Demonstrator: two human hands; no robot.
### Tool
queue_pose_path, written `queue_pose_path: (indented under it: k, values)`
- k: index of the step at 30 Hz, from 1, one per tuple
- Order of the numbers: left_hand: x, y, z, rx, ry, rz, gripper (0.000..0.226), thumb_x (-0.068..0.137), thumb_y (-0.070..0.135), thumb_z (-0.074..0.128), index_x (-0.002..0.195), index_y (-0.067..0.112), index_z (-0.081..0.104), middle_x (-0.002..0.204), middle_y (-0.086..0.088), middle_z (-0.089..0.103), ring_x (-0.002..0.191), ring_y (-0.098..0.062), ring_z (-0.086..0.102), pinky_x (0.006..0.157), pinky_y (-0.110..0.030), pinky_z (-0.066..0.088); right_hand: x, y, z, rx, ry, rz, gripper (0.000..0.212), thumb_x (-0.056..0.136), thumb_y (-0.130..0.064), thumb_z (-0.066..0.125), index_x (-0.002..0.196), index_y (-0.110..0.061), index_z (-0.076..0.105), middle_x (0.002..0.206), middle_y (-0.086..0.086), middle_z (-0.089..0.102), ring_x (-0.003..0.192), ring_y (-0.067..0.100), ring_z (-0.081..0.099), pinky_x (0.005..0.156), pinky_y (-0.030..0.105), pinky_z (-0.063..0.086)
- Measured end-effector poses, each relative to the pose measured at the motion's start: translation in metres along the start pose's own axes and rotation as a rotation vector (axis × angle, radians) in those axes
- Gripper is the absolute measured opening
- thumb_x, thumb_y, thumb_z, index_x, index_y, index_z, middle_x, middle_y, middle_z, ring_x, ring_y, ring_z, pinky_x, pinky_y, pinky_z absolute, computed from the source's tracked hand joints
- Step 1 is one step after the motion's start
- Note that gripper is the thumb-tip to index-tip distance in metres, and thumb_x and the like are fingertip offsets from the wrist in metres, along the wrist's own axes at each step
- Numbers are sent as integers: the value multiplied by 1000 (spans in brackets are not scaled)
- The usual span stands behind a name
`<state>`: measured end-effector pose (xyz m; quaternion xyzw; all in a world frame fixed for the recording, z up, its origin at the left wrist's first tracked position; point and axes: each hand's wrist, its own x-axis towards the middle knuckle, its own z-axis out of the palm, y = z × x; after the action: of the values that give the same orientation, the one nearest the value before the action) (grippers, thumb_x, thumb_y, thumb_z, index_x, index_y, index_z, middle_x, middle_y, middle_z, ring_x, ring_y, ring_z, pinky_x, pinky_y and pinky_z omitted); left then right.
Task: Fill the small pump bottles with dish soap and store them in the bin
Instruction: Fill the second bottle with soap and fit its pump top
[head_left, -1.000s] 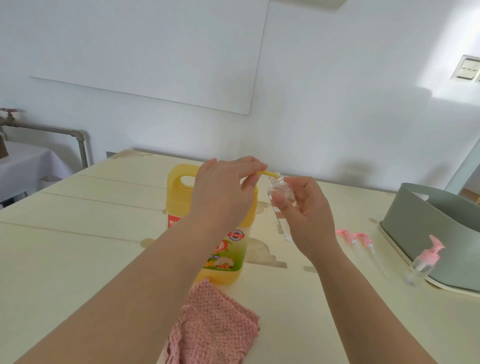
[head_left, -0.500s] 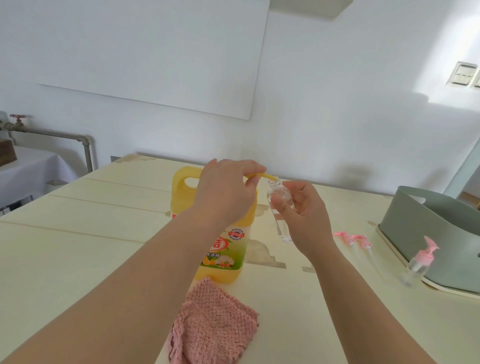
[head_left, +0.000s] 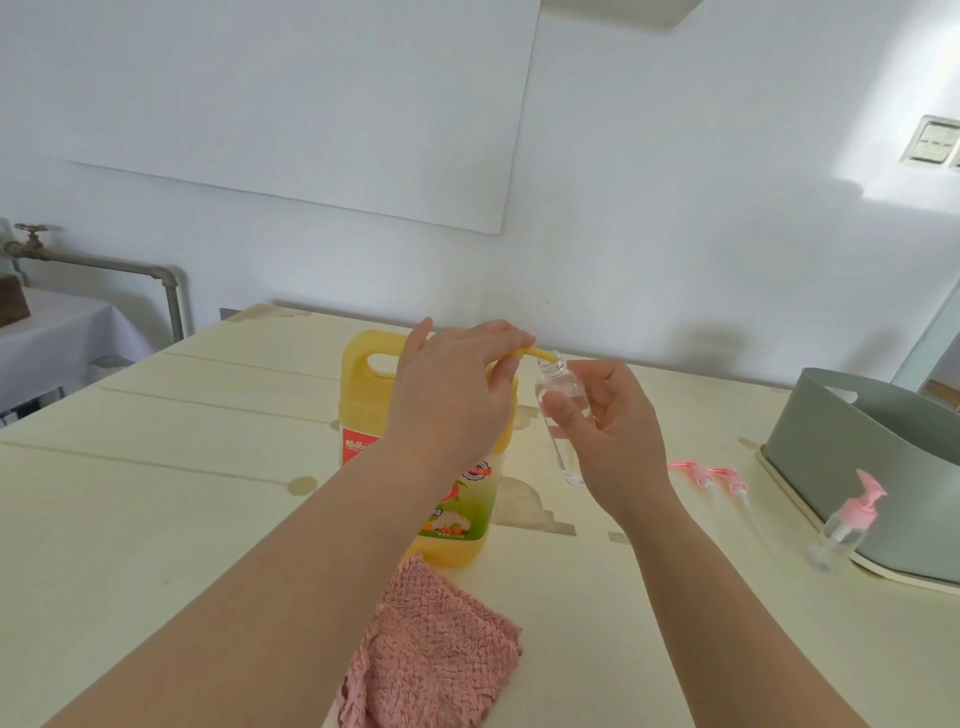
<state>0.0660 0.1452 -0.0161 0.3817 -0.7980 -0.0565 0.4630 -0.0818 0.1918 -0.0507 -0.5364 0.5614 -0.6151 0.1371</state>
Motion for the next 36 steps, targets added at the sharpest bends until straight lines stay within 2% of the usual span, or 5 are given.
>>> queue_pose_path:
  k: [7, 13, 23, 29, 36]
  values:
    - [-5, -4, 9, 44, 55, 27, 25, 94, 22, 51, 110, 34, 66, 116, 21, 62, 106, -7, 57, 114, -35, 7, -2, 2, -1, -17, -10, -12, 33, 76, -36, 71, 105, -24, 59, 105, -3, 70, 99, 16, 66, 85, 52, 53]
    - [1, 0, -4, 54, -34, 10, 28, 96, 26, 47, 118, 36, 62, 124, 22, 58, 118, -5, 48, 115, -33, 7, 0, -3, -5, -35, -25, -4, 24, 84, -24, 73, 102, -27, 59, 103, -4, 70, 96, 16, 66, 86, 51, 53]
    - [6, 2, -6, -8, -19, 35, 28, 97, 25, 47, 119, 34, 63, 127, 20, 57, 118, -8, 48, 111, -31, 15, 3, -11, -3, -15, -3, -24, 46, 67, -54, 68, 104, -29, 58, 110, -3, 69, 104, 17, 65, 87, 51, 53]
    - [-3, -2, 6, 12, 67, 59, 25, 95, 20, 49, 110, 30, 67, 115, 20, 62, 105, -7, 57, 111, -31, 14, 0, -2, -2, 0, -4, -27, 29, 76, -38, 71, 100, -27, 59, 101, -6, 71, 95, 17, 67, 85, 53, 53]
    - [-9, -5, 13, 45, 96, 48, 25, 93, 22, 49, 108, 31, 67, 114, 19, 64, 102, -8, 60, 111, -28, 7, -1, 5, -1, 5, -19, -29, 31, 76, -38, 72, 102, -26, 59, 99, -6, 71, 93, 17, 67, 83, 53, 53]
